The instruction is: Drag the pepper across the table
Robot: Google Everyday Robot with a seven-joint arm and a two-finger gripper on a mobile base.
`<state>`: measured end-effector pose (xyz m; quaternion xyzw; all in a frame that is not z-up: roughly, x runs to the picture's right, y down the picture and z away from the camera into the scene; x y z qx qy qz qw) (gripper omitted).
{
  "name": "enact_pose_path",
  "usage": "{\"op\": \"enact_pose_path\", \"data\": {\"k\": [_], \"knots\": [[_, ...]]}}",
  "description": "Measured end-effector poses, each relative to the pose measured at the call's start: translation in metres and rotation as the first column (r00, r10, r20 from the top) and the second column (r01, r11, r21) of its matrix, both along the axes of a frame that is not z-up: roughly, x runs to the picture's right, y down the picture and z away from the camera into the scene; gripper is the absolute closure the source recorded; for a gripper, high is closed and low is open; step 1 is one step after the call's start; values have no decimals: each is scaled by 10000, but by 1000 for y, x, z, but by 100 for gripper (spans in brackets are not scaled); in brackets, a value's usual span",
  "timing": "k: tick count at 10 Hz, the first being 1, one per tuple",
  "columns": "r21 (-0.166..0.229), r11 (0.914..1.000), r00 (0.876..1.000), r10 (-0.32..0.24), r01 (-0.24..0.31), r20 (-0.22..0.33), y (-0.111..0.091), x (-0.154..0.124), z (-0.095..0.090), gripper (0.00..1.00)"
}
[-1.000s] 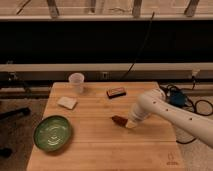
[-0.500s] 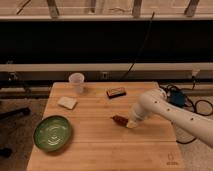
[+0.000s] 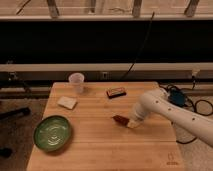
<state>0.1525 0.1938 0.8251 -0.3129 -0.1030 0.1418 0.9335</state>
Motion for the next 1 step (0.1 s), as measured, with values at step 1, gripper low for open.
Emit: {"op": "enact_pose_path", "data": {"k": [1], "knots": [[-1, 10000, 10000, 5, -5, -4, 0, 1, 0, 94]]}}
